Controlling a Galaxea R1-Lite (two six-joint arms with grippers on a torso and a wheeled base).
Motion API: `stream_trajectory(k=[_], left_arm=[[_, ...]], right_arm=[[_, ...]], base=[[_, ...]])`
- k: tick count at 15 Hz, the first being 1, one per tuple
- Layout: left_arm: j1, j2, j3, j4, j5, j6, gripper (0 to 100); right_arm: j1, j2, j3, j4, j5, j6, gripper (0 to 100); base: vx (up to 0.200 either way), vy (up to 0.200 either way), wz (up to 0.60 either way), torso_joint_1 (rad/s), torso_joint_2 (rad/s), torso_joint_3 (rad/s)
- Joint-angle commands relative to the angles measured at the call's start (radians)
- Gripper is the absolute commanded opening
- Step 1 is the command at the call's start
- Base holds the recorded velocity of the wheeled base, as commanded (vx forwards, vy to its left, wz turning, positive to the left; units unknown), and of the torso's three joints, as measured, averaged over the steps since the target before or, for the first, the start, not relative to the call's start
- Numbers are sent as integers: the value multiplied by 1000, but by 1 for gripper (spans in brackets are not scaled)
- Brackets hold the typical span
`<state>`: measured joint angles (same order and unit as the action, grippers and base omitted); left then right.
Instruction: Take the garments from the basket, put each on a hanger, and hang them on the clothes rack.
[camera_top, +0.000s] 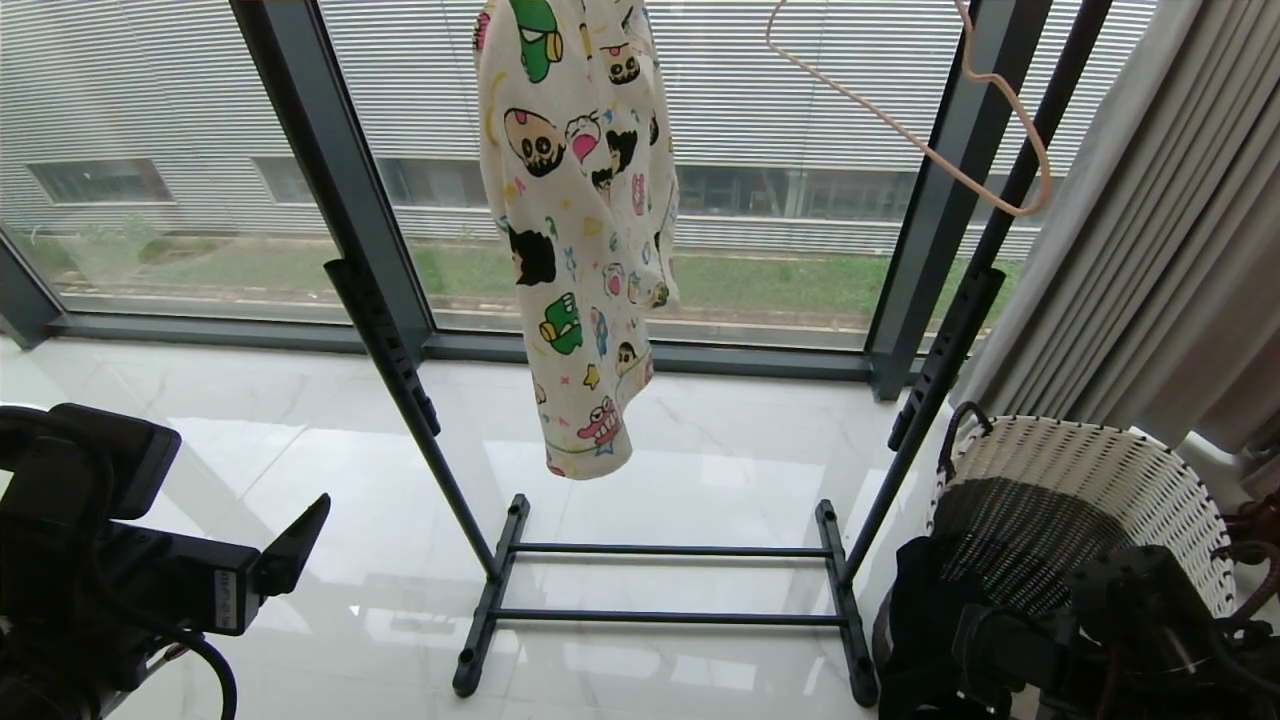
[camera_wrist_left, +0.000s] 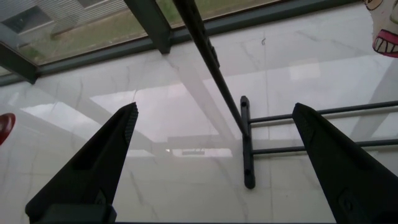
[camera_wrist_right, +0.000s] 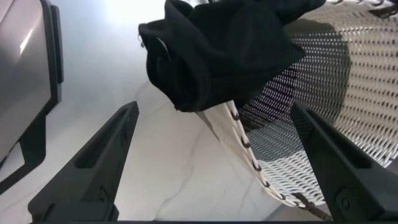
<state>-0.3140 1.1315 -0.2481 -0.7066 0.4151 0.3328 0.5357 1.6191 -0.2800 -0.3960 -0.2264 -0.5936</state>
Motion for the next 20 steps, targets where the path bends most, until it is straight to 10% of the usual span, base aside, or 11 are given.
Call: stream_trajectory(k=[1,13,14,20], left_arm=[[0,-2,-5,-1,1,0,100],[0,-2,-3,-1,1,-1,100],[0,-4,-3,-1,1,-1,100],[0,-7,-3,-1,1,-1,100]], right_arm=[[-28,77,18,-41,-2,2,100],[-33,285,22,-354,-76,-3,100],[-34,309,24,-402,-82,-3,0],[-31,324,24,-445,-160,0,0]], base=[[0,0,0,0,0,0],[0,0,0,0,0,0],[0,0,0,0,0,0],[0,0,0,0,0,0]])
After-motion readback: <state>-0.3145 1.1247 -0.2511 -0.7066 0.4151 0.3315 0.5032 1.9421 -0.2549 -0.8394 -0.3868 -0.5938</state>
